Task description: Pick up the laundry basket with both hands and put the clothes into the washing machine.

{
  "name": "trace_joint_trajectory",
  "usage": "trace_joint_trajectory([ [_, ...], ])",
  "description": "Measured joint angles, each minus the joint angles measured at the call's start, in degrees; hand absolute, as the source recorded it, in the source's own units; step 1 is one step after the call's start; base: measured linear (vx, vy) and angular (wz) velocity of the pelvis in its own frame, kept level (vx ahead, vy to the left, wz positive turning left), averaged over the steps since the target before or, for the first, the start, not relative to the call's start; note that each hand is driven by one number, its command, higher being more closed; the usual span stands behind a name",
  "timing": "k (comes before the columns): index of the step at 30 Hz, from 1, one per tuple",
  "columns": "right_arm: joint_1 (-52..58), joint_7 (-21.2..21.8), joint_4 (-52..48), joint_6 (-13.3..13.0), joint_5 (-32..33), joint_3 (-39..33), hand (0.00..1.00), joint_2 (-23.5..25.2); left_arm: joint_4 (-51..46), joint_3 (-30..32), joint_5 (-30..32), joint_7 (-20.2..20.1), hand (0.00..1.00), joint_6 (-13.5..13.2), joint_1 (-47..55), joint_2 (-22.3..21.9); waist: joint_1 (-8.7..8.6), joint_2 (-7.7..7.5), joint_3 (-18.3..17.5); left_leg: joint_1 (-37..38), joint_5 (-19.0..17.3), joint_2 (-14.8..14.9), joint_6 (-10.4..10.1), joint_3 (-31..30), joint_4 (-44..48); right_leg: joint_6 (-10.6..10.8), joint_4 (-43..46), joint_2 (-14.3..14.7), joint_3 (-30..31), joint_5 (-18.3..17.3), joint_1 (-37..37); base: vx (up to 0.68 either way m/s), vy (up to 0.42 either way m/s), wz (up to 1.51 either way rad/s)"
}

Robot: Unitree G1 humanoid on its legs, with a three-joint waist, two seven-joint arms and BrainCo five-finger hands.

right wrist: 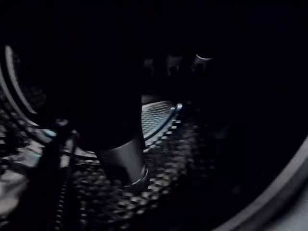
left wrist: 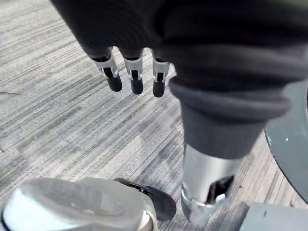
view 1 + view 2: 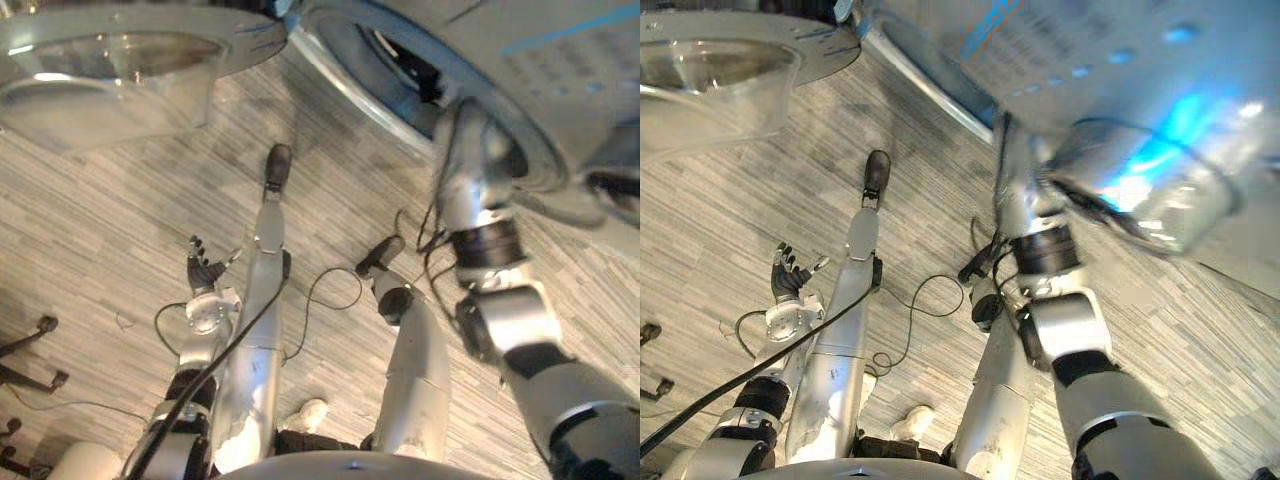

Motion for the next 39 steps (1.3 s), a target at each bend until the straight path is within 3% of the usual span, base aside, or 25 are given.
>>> trace_joint_trajectory([
  [3,5.65,3.87,5.05,2.68,-2.08,3.84,0.00,4.32,1.22,0.27,0.08,-0.64,0.00,0.48,0.13,1.82,-1.75,-0.01,0.00,0.41,-0.60,0.60,-0.21,0.49,-0.24,-0.48,-0.18,0.62,0.39,-0.39,-0.06,0.03,-0.043,-0.12],
  [7,6.27,4.06,9.33,4.12,-4.00,4.88,0.00,5.38,1.77,0.27,0.09,-1.00,0.00,0.47,0.33,2.77,-2.80,-0.25,-0.14,0.51,-0.52,0.71,-0.32,0.41,-0.49,-0.56,-0.10,0.81,0.46,-0.44,-0.21,0.01,-0.016,-0.02],
  [10,8.66,5.31,12.74,4.48,-4.31,5.93,0.00,7.17,2.79,0.31,0.09,-0.96,0.00,0.47,0.83,4.31,-4.14,-1.95,-1.13,0.65,-0.27,0.82,-0.71,0.61,-0.66,-0.48,-0.65,0.95,0.83,-0.34,-0.20,0.06,-0.036,-0.03],
  [14,14.32,6.86,19.85,5.00,-4.33,8.92,0.00,11.31,3.52,0.49,0.10,-0.95,0.00,0.49,1.64,6.90,-5.63,-5.46,-3.26,1.52,-0.80,1.24,-0.59,1.08,-0.64,-0.43,-2.14,1.67,1.39,0.07,0.83,0.06,-0.032,-0.06],
  [20,19.80,9.43,36.23,7.09,-4.33,9.03,0.00,13.48,4.31,0.96,0.19,-0.96,0.00,0.45,2.60,7.82,-7.73,-6.12,-3.67,4.32,-1.65,1.27,-0.63,1.28,-0.60,-0.48,-3.52,2.02,0.85,0.08,4.26,0.05,-0.020,0.02],
  [24,22.11,9.51,43.43,8.04,-4.28,4.23,0.00,13.15,5.09,1.80,0.20,-1.09,0.00,0.39,2.60,7.97,-8.71,-6.20,-3.71,4.90,-1.62,1.40,-0.66,1.35,-0.49,-0.49,-3.30,2.01,0.92,0.09,4.76,0.03,-0.007,0.00],
  [28,27.95,9.43,49.10,8.47,-4.40,-2.81,0.00,12.04,8.83,4.38,1.28,-2.32,0.00,0.66,2.69,6.77,-9.20,-6.33,-3.74,10.59,-2.38,1.20,-0.77,2.40,-0.18,-0.14,-1.75,1.33,1.80,-0.57,9.33,0.05,-0.025,0.06],
  [31,32.89,9.48,48.45,8.50,-7.22,-5.89,0.00,10.96,9.61,7.57,1.75,-3.20,0.00,0.92,2.77,5.11,-9.29,-6.42,-3.80,14.23,-3.01,1.00,-0.47,3.25,-0.08,-0.43,-0.16,0.57,2.07,-2.18,12.14,0.03,-0.033,0.07],
  [37,44.20,10.59,43.23,12.04,-12.72,-13.28,0.00,11.07,14.95,11.66,6.10,-7.86,0.00,3.19,4.65,1.82,-8.91,-6.53,-3.94,29.82,-5.17,1.41,-0.71,7.69,-0.19,0.02,0.73,-0.13,6.10,-3.75,24.30,0.02,-0.061,-0.14],
  [39,47.59,10.92,42.13,13.32,-15.62,-15.65,0.00,12.13,15.64,11.64,8.26,-9.80,0.00,3.40,6.89,0.76,-9.10,-6.25,-6.17,34.49,-6.18,1.81,-0.72,9.46,-0.23,0.26,0.32,0.01,7.60,-3.95,27.78,-0.01,-0.072,-0.35],
])
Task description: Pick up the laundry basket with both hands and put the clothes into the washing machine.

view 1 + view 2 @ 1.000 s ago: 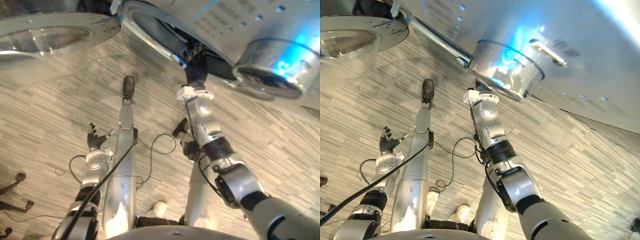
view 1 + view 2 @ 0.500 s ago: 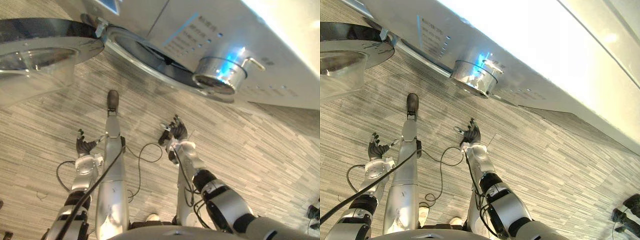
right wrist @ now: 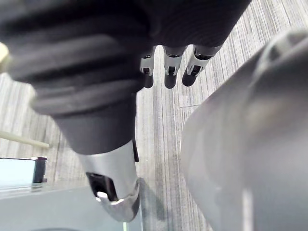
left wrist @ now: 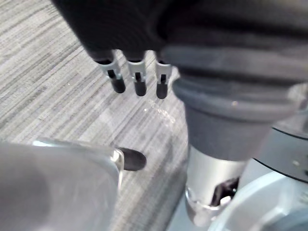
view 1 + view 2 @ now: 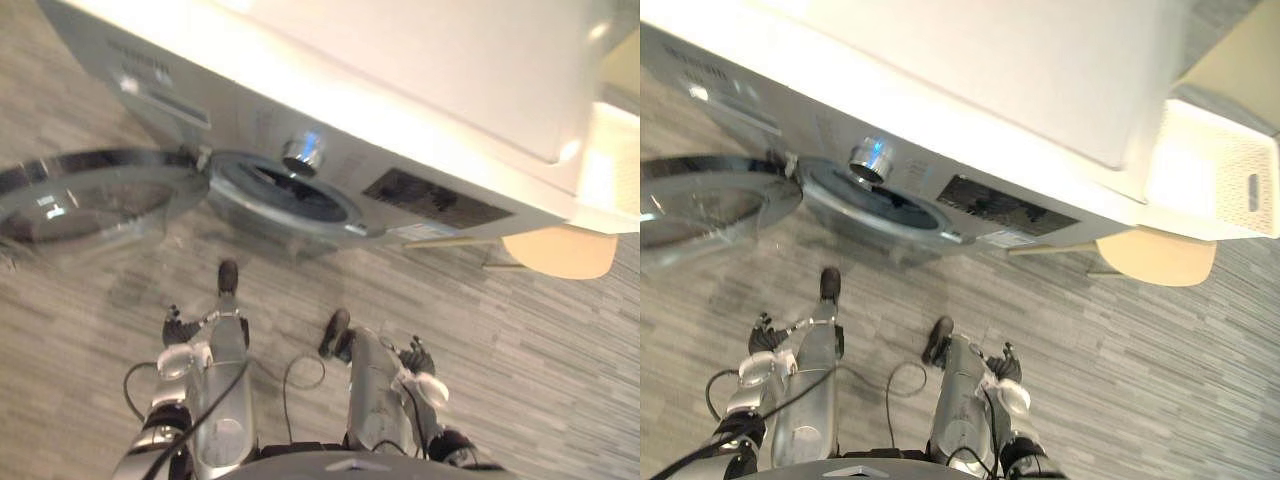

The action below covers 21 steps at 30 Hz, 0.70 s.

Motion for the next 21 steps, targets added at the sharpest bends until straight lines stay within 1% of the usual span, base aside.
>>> trace_joint_trajectory([
  [1,0.77,0.01,-0.04,0.30,-0.68,-0.46,0.00,0.22,0.47,-0.05,0.67,-0.45,0.00,0.10,0.58,-0.30,0.06,0.02,-1.07,1.01,-0.21,0.25,-0.07,0.68,-0.06,0.00,-0.19,0.23,0.57,0.01,0.59,0.01,-0.061,-0.35],
  [2,2.16,0.11,0.00,0.99,-2.02,-1.71,0.00,0.96,1.62,-0.16,1.22,-1.30,0.00,0.23,1.34,-0.78,0.04,0.29,-3.13,2.79,-0.62,0.92,-0.04,1.59,-0.29,0.06,-0.87,0.79,1.27,0.04,1.92,0.02,-0.066,-0.50],
  [3,3.66,0.49,0.05,1.30,-2.33,-2.84,0.00,1.64,2.90,-0.18,2.06,-2.14,0.00,0.59,2.08,-1.35,0.10,0.62,-4.96,6.45,-0.62,2.01,-0.10,3.48,-2.11,0.21,-2.41,1.70,2.10,0.21,4.15,0.01,-0.067,-0.48],
  [5,4.93,0.80,-0.06,1.47,-2.76,-4.05,0.00,2.05,3.86,-0.29,2.64,-2.73,0.00,0.75,3.09,-1.91,0.03,1.20,-7.12,9.04,-0.57,2.93,-0.15,5.49,-4.20,0.17,-3.78,2.07,2.04,0.42,5.81,0.00,-0.065,-0.35],
  [6,6.41,1.57,-0.12,1.73,-3.76,-5.23,0.00,2.26,4.63,-0.44,3.20,-3.26,0.00,0.90,4.30,-3.18,-0.13,2.12,-9.70,11.93,-0.56,3.38,-0.16,7.33,-7.68,0.22,-6.17,2.62,2.04,0.53,7.46,0.06,-0.056,-0.33],
  [7,7.91,1.76,-0.12,2.15,-4.46,-6.02,0.00,2.45,5.61,-1.00,3.45,-3.69,0.00,1.00,5.31,-4.35,-0.53,3.08,-12.62,15.24,-0.38,3.78,-0.17,9.73,-12.21,0.35,-10.04,2.93,2.17,1.38,9.43,0.11,-0.027,-0.29],
  [8,8.45,1.83,0.06,2.40,-4.50,-6.16,0.00,2.36,6.18,-1.49,4.00,-3.84,0.00,1.03,5.61,-5.00,-0.79,3.43,-13.63,16.53,-0.26,3.88,-0.18,10.86,-13.54,0.36,-11.82,2.92,2.15,1.85,10.60,0.17,-0.013,-0.44],
  [9,9.41,2.07,0.28,2.62,-4.57,-6.75,0.00,1.63,7.00,-2.70,5.46,-4.36,0.00,0.99,6.65,-6.19,-0.87,5.62,-15.22,20.19,0.22,3.94,-0.32,12.02,-15.03,0.71,-14.98,4.22,2.66,3.19,13.36,0.15,0.005,-0.46],
  [10,9.67,2.31,0.62,2.66,-4.69,-7.35,0.00,1.49,7.63,-3.22,5.51,-4.71,0.00,0.99,7.32,-6.37,-1.06,6.24,-15.90,21.42,0.81,3.91,-0.74,12.31,-16.03,1.05,-16.27,4.73,3.39,3.93,14.36,0.14,0.027,-0.56],
  [11,10.12,2.42,2.03,2.67,-5.64,-8.69,0.00,1.14,8.86,-4.60,5.54,-4.91,0.00,1.03,7.82,-6.30,-1.81,6.94,-17.72,22.96,0.78,3.73,-0.71,13.37,-17.29,1.41,-19.18,5.00,3.93,5.37,15.97,0.09,0.043,-0.34],
  [12,10.13,2.43,2.75,2.67,-5.82,-9.23,0.00,1.05,9.32,-5.29,5.57,-4.91,0.00,1.02,8.14,-6.27,-2.08,7.31,-18.36,23.65,0.78,3.60,-0.71,13.44,-18.09,1.48,-20.67,5.22,4.17,5.93,16.76,0.11,0.052,-0.39],
  [13,9.86,2.39,4.39,2.83,-6.33,-10.70,0.00,0.90,10.37,-7.20,5.81,-4.98,0.00,1.03,8.32,-5.92,-2.23,7.74,-19.21,24.94,0.76,3.26,-0.73,13.34,-19.19,1.81,-24.05,5.87,5.26,7.59,18.31,0.10,0.039,-0.29],
  [15,9.57,2.39,5.59,3.63,-6.61,-11.49,0.00,0.79,10.75,-9.01,5.90,-5.23,0.00,1.02,8.43,-5.42,-2.29,7.76,-19.78,25.11,0.74,2.80,-0.73,12.97,-19.52,2.23,-26.68,5.90,5.44,9.52,19.41,0.10,0.043,-0.14],
  [17,8.81,2.38,7.14,3.88,-7.35,-12.87,0.00,0.74,10.84,-10.40,5.91,-5.40,0.00,1.02,8.64,-4.82,-2.35,7.78,-19.77,25.65,0.70,2.33,-0.72,12.21,-19.25,2.34,-28.77,5.96,5.37,10.90,21.20,0.09,0.021,0.08],
  [19,8.34,2.37,8.35,3.99,-9.18,-13.35,0.00,0.59,10.90,-11.13,5.91,-5.80,0.00,1.00,9.47,-4.06,-2.36,7.97,-19.74,26.24,0.58,1.93,-0.65,9.86,-18.14,2.11,-30.64,6.25,5.07,11.91,23.75,0.14,0.000,0.20],
  [20,7.57,2.36,9.38,4.04,-10.14,-13.44,0.00,0.29,10.83,-11.16,5.91,-5.97,0.00,0.99,9.70,-3.85,-1.95,8.63,-19.28,26.09,-0.09,1.90,-0.77,9.16,-16.44,1.95,-30.78,6.27,4.71,12.04,24.84,0.12,-0.011,0.20],
  [21,7.09,2.37,9.68,4.31,-10.74,-13.40,0.00,0.01,10.79,-11.08,5.92,-5.98,0.00,0.93,9.69,-3.85,-1.85,8.12,-19.34,25.80,-0.45,1.86,-0.64,8.46,-15.18,2.05,-30.64,6.25,4.39,12.08,25.42,0.12,-0.030,0.32],
])
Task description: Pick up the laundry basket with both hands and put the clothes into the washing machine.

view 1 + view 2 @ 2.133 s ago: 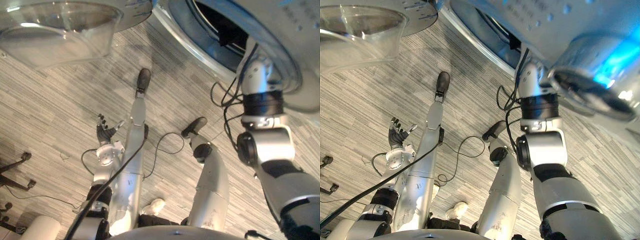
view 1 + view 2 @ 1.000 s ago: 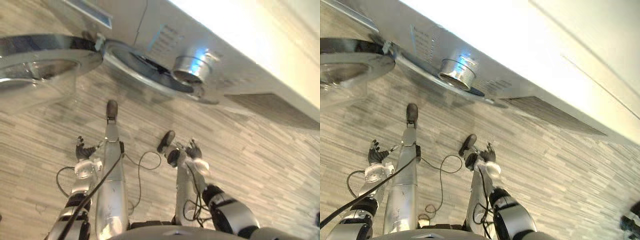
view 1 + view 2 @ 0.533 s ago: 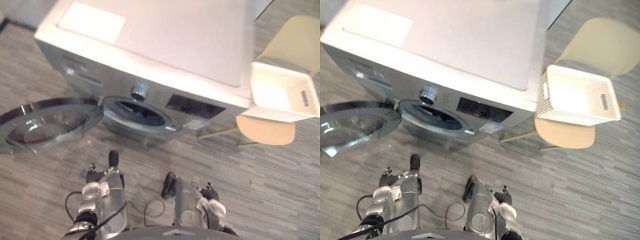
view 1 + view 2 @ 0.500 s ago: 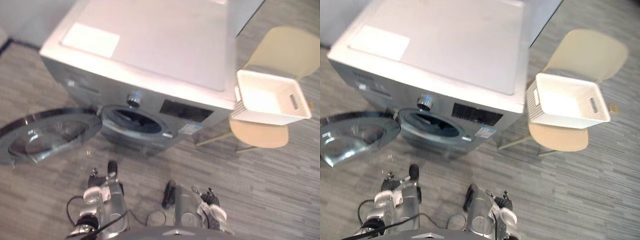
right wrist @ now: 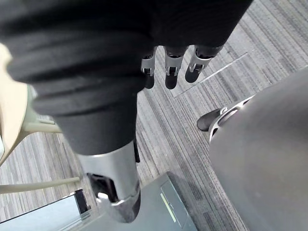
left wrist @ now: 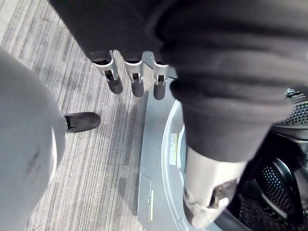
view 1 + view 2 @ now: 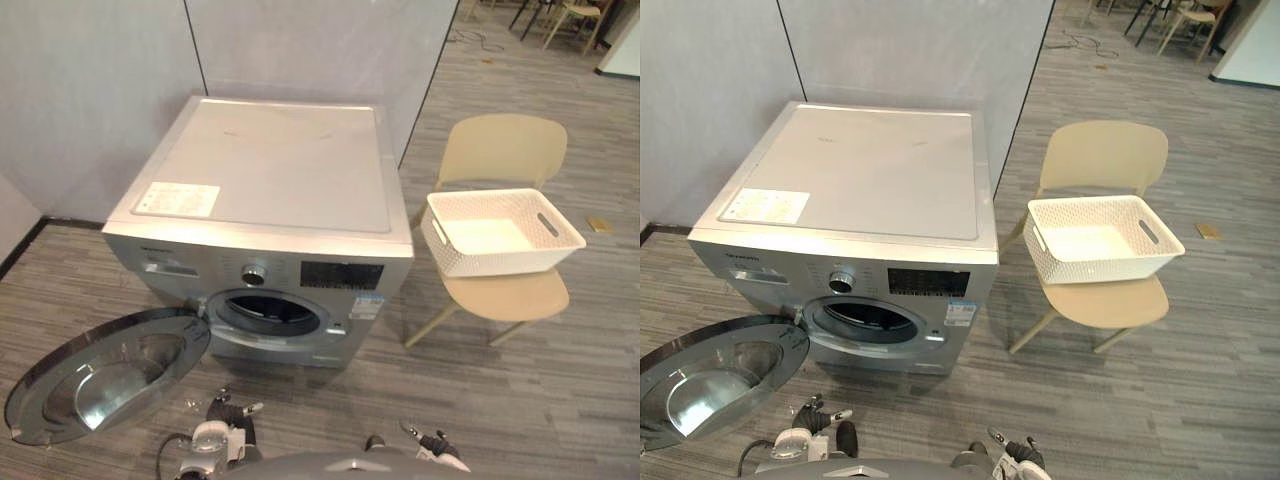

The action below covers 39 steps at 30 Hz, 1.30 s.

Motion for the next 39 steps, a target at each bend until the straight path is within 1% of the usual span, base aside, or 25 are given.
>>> trace_joint_trajectory([
  [4,-3.68,0.04,2.36,1.02,-3.85,0.93,0.00,-2.42,-0.09,-0.10,2.02,-0.22,0.00,-0.51,0.27,0.08,0.37,2.48,1.81,-2.86,-0.65,-0.32,-0.38,-3.67,4.95,0.26,3.99,-0.77,-3.45,-2.71,0.23,0.02,-0.025,0.46],
  [5,-5.31,0.00,2.33,1.68,-4.93,1.09,0.00,-2.94,-0.14,0.03,2.68,-0.31,0.00,-0.54,0.62,0.17,0.52,3.06,2.19,-3.48,2.28,-0.84,-2.61,-5.70,3.47,-0.79,5.03,-1.33,-3.99,-3.62,-0.75,-0.10,-0.017,0.39],
  [6,-5.57,-0.02,2.51,1.82,-4.95,0.97,0.00,-3.05,-0.21,0.40,3.10,-0.44,0.00,-0.50,0.42,0.33,0.30,1.47,2.55,-3.51,4.38,-2.11,-2.50,-7.22,2.55,-0.86,5.14,-3.98,-5.09,-3.30,-1.59,-0.08,0.023,0.33],
  [7,-6.56,-0.04,2.75,1.79,-4.95,0.50,0.00,-3.36,-0.41,2.59,3.41,-0.56,0.00,-0.50,0.12,0.10,0.68,1.09,2.84,-5.57,-3.00,-2.60,1.86,-6.22,15.80,-0.23,5.56,-6.01,-5.06,-2.19,-1.77,-0.05,0.046,0.17],
  [8,-6.55,-0.05,1.80,1.73,-4.94,0.76,0.00,-3.64,-0.25,3.43,3.84,-0.50,0.00,-0.40,0.28,0.20,0.41,1.16,2.82,-5.98,-7.64,-1.71,2.29,-5.94,25.40,0.07,5.90,-6.89,-4.85,-2.00,-1.31,-0.04,0.078,-0.07],
  [10,-6.48,0.01,1.60,1.72,-4.87,1.27,0.00,-3.84,0.05,4.68,3.97,-0.35,0.00,-0.30,1.01,0.51,-0.42,1.55,2.58,-4.69,-10.23,4.11,2.22,-5.39,35.57,0.13,7.57,-7.22,-3.98,-2.08,-2.30,-0.11,0.152,-0.06],
  [11,-6.68,-0.02,1.54,1.73,-4.83,1.32,0.00,-3.75,0.58,4.83,4.12,-0.20,0.00,0.15,0.68,0.78,-1.09,1.16,2.39,-5.08,-9.78,9.98,2.94,-5.46,38.55,0.42,10.42,-7.99,-3.67,-2.89,-5.08,-0.11,0.209,0.15],
  [12,-6.58,-0.04,1.65,1.78,-4.83,1.21,0.00,-3.78,0.60,4.80,4.30,-0.19,0.00,0.31,0.52,0.79,-1.21,0.79,2.32,-5.07,-9.03,11.66,3.81,-5.70,38.00,0.98,12.02,-8.86,-3.63,-3.25,-6.40,-0.08,0.281,0.46],
  [14,-5.62,-0.27,2.00,1.86,-4.82,1.12,0.00,-4.32,0.28,4.42,4.61,0.09,0.00,0.43,0.18,0.90,-1.99,0.35,2.36,-4.35,-2.32,13.88,7.49,-7.94,31.75,3.22,17.70,-12.08,-3.72,-4.62,-10.65,-0.07,0.336,0.57],
  [15,-5.73,-0.25,2.57,1.95,-4.81,1.17,0.00,-4.41,-0.37,3.78,4.65,0.23,0.00,0.70,-0.09,1.27,-2.32,-0.40,2.29,-3.83,-7.22,11.16,3.35,-8.71,30.40,4.74,19.32,-14.01,-2.77,-5.50,-12.28,-0.06,0.330,0.83],
  [16,-6.21,-0.06,4.28,1.97,-4.24,1.08,0.00,-3.66,-0.79,3.45,4.48,1.06,0.00,0.85,-0.44,2.60,-3.03,-1.46,2.36,-6.24,-10.36,9.24,1.24,-11.06,30.62,6.89,23.11,-13.89,-1.03,-7.21,-14.11,-0.05,0.295,1.04],
  [17,-5.62,-0.07,5.28,2.05,-4.43,1.69,0.00,-3.85,-0.98,2.52,4.20,1.87,0.00,0.85,-1.29,3.29,-2.73,-2.56,2.31,-7.30,-13.23,8.43,-3.07,-12.99,31.24,6.18,22.72,-14.89,-1.40,-6.51,-13.09,-0.01,0.206,0.94],
  [18,-5.55,-0.09,5.70,2.03,-4.40,1.73,0.00,-3.79,-0.98,1.52,4.05,2.05,0.00,0.84,-1.19,3.75,-2.51,-2.23,2.40,-7.03,-15.37,8.56,-5.68,-13.20,31.11,6.34,22.17,-14.92,-2.17,-6.07,-12.02,-0.02,0.301,0.71],
  [19,-5.51,-0.15,6.09,1.99,-4.42,1.76,0.00,-3.99,-0.98,-0.35,3.77,2.12,0.00,0.83,-1.19,3.72,-2.50,-1.70,2.32,-6.84,-18.98,8.72,-6.49,-12.87,31.10,6.98,20.75,-15.18,-3.52,-5.37,-10.09,-0.04,0.444,0.65],
  [21,-5.32,-0.21,5.97,1.95,-4.40,1.79,0.00,-3.75,-1.03,-5.37,3.82,1.92,0.00,0.31,-1.89,3.76,-2.52,-1.15,2.16,-7.72,-24.90,7.44,-6.76,-12.45,32.48,6.91,14.23,-16.02,-6.27,0.48,-5.13,-0.08,0.492,0.61],
  [22,-5.33,-0.21,5.83,1.81,-4.32,1.85,0.00,-3.57,-1.09,-6.11,3.86,1.89,0.00,0.20,-2.12,3.86,-2.41,-1.23,2.07,-8.54,-25.51,6.77,-6.51,-12.56,33.50,6.85,12.13,-16.24,-6.82,3.14,-4.26,-0.14,0.462,0.30],
  [24,-5.31,-0.98,3.81,1.78,-3.58,2.44,0.00,-1.66,-1.12,-9.36,4.76,1.27,0.00,0.12,-3.60,5.07,-2.03,-1.09,1.86,-11.92,-27.55,4.41,-4.90,-12.70,36.49,4.87,6.01,-16.97,-7.09,14.94,-3.54,-0.19,0.481,0.18],
  [25,-5.25,-1.23,3.61,1.74,-3.45,2.50,0.00,-1.53,-1.10,-9.95,5.68,1.03,0.00,0.12,-3.93,5.59,-1.90,-1.24,1.76,-12.55,-27.71,3.78,-4.41,-12.66,36.92,4.59,4.94,-17.26,-6.99,18.41,-3.89,-0.20,0.461,-0.05],
  [26,-4.97,-1.27,3.08,1.75,-2.76,3.65,0.00,-1.85,-0.94,-10.90,7.21,0.96,0.00,0.12,-4.18,6.61,-1.16,-1.25,1.48,-13.04,-27.66,3.12,-2.84,-11.62,36.69,-1.23,3.46,-17.41,-6.66,25.44,-5.90,-0.20,0.423,-0.39],
  [27,-4.76,-1.36,2.24,1.77,-2.68,4.80,0.00,-1.86,-0.39,-11.65,7.93,0.99,0.00,0.16,-4.03,6.93,-0.39,-0.65,1.47,-12.83,-27.00,3.55,-1.06,-9.21,34.91,-6.86,3.01,-17.01,-6.12,29.61,-8.07,-0.20,0.385,-0.63],
  [28,-4.92,-1.14,1.01,1.72,-2.62,5.85,0.00,-1.82,-0.02,-11.61,8.42,1.01,0.00,0.26,-3.77,7.76,-0.31,-0.56,1.45,-11.48,-25.96,3.69,-0.01,-8.13,33.02,-10.33,7.30,-15.83,-4.58,26.27,-10.58,-0.13,0.303,-0.66],
  [30,-4.84,-0.76,0.17,1.76,-2.64,9.30,0.00,-1.36,0.02,-11.50,8.31,1.20,0.00,0.50,-3.04,9.26,-0.75,-0.82,1.35,-6.71,-21.27,3.98,1.07,-6.02,25.14,-7.30,20.52,-7.88,-3.76,5.76,-12.12,-0.08,0.186,-0.36],
  [32,-4.47,-0.68,-0.11,1.74,-2.68,10.60,0.00,-1.38,-0.38,-11.36,8.19,1.22,0.00,0.48,-2.93,8.93,-0.89,-0.88,1.30,-4.44,-18.16,3.04,1.36,-4.76,20.30,-7.33,25.19,-3.82,-6.94,-2.42,-12.02,-0.04,0.051,-0.18],
  [37,-2.92,0.72,-0.67,0.48,-3.27,11.35,0.00,-1.47,-8.46,-8.17,3.80,1.23,0.00,0.05,-0.46,6.05,-1.33,-1.78,1.50,-1.80,-12.62,1.66,-0.04,-4.03,12.18,-3.32,12.89,-0.46,-9.44,-5.65,-6.15,-0.08,-0.057,-0.04],
  [39,-2.38,1.59,-0.83,0.55,-4.98,11.46,0.00,-1.71,-14.60,-8.01,1.60,1.24,0.00,-0.37,1.18,4.35,-1.36,-2.00,1.20,-0.51,-9.07,1.78,0.53,-5.26,7.54,-3.59,10.73,0.29,-10.56,-5.12,-5.50,-0.06,-0.101,0.27],
])
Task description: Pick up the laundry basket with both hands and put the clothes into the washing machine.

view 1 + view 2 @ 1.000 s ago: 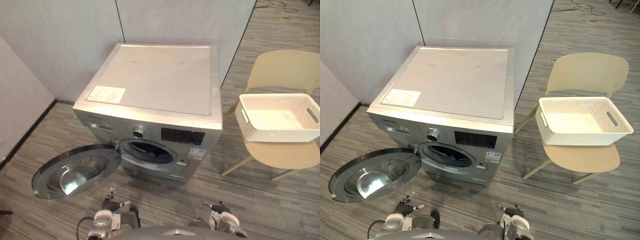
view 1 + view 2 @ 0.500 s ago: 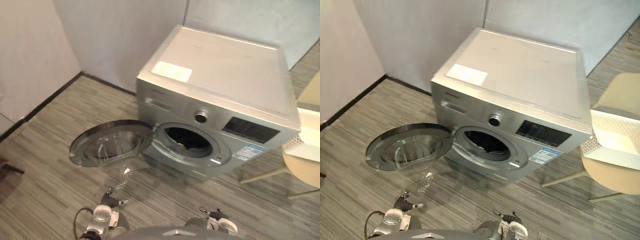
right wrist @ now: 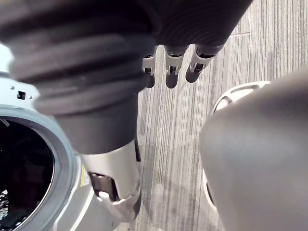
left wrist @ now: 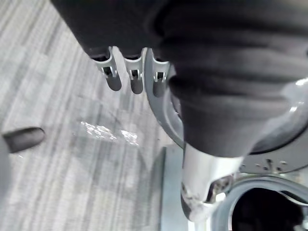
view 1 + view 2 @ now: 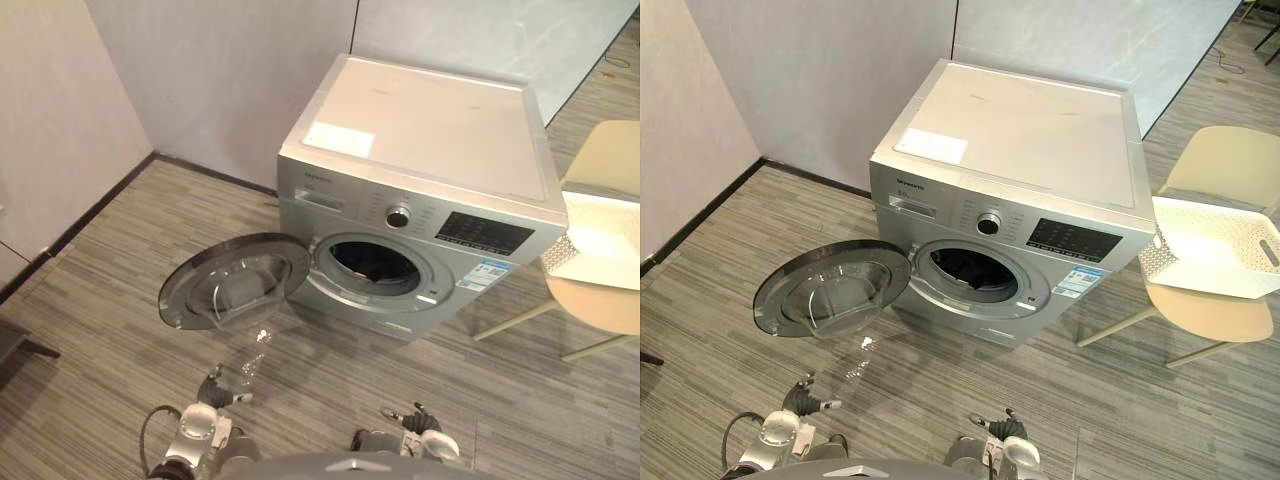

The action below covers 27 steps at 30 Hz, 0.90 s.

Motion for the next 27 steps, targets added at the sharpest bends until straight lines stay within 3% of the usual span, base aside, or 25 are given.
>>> trace_joint_trajectory([
  [3,1.19,0.09,0.02,0.08,-2.07,0.56,0.00,-1.12,-9.70,0.28,-2.88,0.17,0.00,-1.71,3.82,-2.08,1.00,-0.02,-1.91,0.53,3.49,-0.01,1.11,-0.92,-5.20,0.15,-4.73,1.34,-1.31,1.89,0.45,-0.03,-0.050,0.19],
  [7,2.09,0.12,-0.49,0.04,-4.01,0.32,0.00,-1.20,-16.24,2.74,-6.78,-0.05,0.00,-2.50,7.85,-2.12,1.54,0.15,-2.84,0.48,4.46,-1.02,0.97,-1.05,-6.69,0.60,-9.06,1.59,-0.65,4.06,1.82,-0.01,0.035,0.09],
  [13,3.19,0.20,-1.98,0.03,-3.85,0.17,0.00,-1.05,-22.02,12.85,-9.63,1.29,0.00,-3.54,8.45,-1.04,1.90,0.46,-3.25,0.62,5.65,-2.99,1.11,-0.74,-9.52,0.84,-12.85,1.28,2.43,6.27,2.17,0.00,0.050,0.05],
  [18,3.15,1.44,-2.28,-0.12,-3.93,0.59,0.00,-1.22,-21.22,20.31,-10.51,4.79,0.00,-3.56,-0.09,4.92,1.68,0.28,-2.67,0.28,5.64,-2.96,1.04,3.59,-10.35,1.10,-15.70,1.76,6.74,9.40,-0.36,0.02,0.004,-0.43],
  [21,2.22,2.57,-4.00,-0.29,-4.16,0.92,0.00,-1.24,-14.75,23.08,-10.52,7.35,0.00,-4.08,-13.37,13.17,1.03,-1.26,0.48,-2.37,5.23,-2.74,1.09,7.41,-8.49,0.21,-16.71,2.10,10.75,12.65,-4.44,-0.06,0.015,-0.70],
  [23,1.12,2.70,-4.42,-0.53,-4.38,1.03,0.00,-1.22,-7.61,23.70,-10.55,8.28,0.00,-4.39,-22.43,20.41,0.24,-3.30,3.06,-5.06,4.41,-2.51,1.30,9.69,-6.11,-0.93,-17.81,2.33,13.49,15.34,-7.46,-0.12,0.014,-0.71],
  [25,0.72,2.70,-4.42,-0.52,-4.37,1.51,0.00,-1.21,0.67,23.92,-12.39,8.56,0.00,-4.26,-31.98,27.29,-1.12,-6.34,5.65,-7.56,2.74,-2.21,1.44,12.00,-2.77,-1.65,-19.37,2.41,16.61,17.92,-9.65,-0.17,0.001,-0.64],
  [26,1.08,2.72,-4.38,-0.48,-4.34,3.14,0.00,-1.19,3.78,23.69,-13.70,8.34,0.00,-4.11,-36.70,30.02,-1.91,-7.78,6.75,-9.52,1.38,-1.71,1.15,12.77,-0.06,-1.98,-19.36,2.54,17.82,18.20,-10.97,-0.19,-0.010,-0.53],
  [27,1.48,2.76,-4.40,-0.47,-4.28,3.80,0.00,-1.11,5.52,23.39,-14.19,8.14,0.00,-3.96,-39.17,31.14,-2.14,-8.21,7.02,-10.91,0.56,-1.39,0.86,13.00,1.32,-2.03,-19.22,2.69,18.19,18.25,-12.02,-0.14,-0.036,-0.37],
])
